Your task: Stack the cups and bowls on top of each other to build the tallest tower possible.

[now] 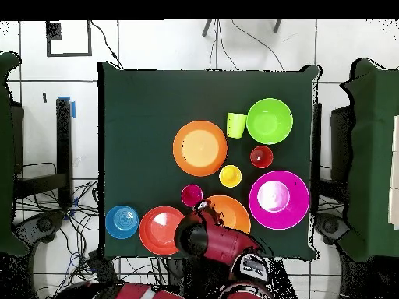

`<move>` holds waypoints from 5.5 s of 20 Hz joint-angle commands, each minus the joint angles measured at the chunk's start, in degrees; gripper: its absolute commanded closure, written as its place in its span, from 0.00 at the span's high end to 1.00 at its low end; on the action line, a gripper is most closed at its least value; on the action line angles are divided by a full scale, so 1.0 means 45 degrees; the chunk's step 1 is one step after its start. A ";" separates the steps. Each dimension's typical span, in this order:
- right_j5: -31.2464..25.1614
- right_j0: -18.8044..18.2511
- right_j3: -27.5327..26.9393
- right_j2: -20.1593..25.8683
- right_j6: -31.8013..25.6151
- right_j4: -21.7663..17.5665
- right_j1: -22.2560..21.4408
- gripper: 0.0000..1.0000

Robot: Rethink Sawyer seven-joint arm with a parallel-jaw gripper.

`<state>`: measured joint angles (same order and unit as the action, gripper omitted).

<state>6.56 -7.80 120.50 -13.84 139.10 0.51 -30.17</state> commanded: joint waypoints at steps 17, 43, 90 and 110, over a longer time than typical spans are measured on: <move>0.1525 0.0497 -0.0848 0.1174 0.2232 0.2797 0.1342 1.00; -0.4218 0.1097 -0.2078 0.0001 -0.0537 0.0249 -0.1013 1.00; -0.2719 0.2732 -0.2201 -0.0925 0.3058 0.5143 0.0635 1.00; -0.2810 0.2451 -0.2267 -0.0717 0.1887 0.5255 0.0723 1.00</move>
<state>-7.30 3.91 111.89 -21.80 139.11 23.04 -29.66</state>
